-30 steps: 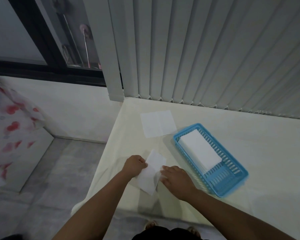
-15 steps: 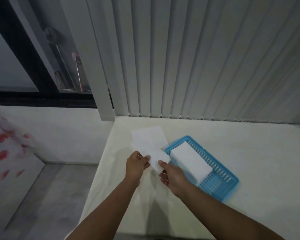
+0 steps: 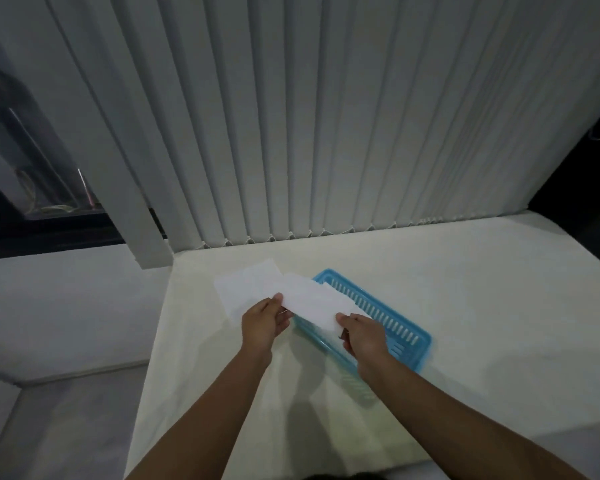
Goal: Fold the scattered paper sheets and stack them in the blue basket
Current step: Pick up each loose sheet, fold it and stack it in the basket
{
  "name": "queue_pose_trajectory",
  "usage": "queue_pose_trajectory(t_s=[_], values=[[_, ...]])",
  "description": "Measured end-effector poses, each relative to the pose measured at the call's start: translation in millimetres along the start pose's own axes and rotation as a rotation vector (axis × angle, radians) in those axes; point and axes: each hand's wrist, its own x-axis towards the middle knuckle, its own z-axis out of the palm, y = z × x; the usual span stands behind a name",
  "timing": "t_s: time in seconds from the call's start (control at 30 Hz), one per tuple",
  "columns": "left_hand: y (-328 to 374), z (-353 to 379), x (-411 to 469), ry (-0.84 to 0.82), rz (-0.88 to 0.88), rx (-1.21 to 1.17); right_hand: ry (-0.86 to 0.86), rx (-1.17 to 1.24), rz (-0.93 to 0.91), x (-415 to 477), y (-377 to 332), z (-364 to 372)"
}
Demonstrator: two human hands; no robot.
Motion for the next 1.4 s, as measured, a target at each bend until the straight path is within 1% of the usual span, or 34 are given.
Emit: queue_pose_trajectory(t_s=[0.07, 0.13, 0.33, 0.47, 0.63, 0.8, 0.87, 1.03, 1.23, 1.4], values=[[1.9, 8.0, 8.5, -0.020, -0.009, 0.007, 0.027, 0.033, -0.004, 4.0, -0.8, -8.3], [2.6, 15.3, 18.4, -0.034, 0.008, 0.070, 0.052, 0.029, -0.029, 6.8, -2.1, -16.2], [-0.8, 29.2, 46.0, -0.065, 0.154, 0.487, 0.185, -0.003, -0.093, 14.4, 5.7, -34.5], [-0.9, 32.8, 59.6, -0.116, 0.212, 0.689, 0.292, -0.062, -0.113, 13.2, 24.6, -46.2], [-5.7, 35.6, 88.8, -0.267, 0.382, 1.068, 0.319, -0.123, -0.098, 13.6, 44.8, -54.8], [-12.1, 41.6, 109.8, -0.309, 0.422, 1.346, 0.335, -0.117, -0.107, 19.9, 45.6, -51.0], [-13.9, 41.7, 115.7, -0.325, 0.414, 1.396, 0.341, -0.110, -0.110, 20.9, 45.4, -50.5], [-14.7, 36.0, 116.2, -0.396, 0.369, 1.428, 0.338, -0.093, -0.114, 20.1, 43.2, -47.6], [-12.1, 36.0, 105.7, -0.401, 0.350, 1.406, 0.331, -0.110, -0.098, 20.1, 37.0, -42.8], [-8.9, 39.2, 98.3, -0.398, 0.366, 1.494, 0.350, -0.109, -0.067, 21.6, 35.7, -40.0]])
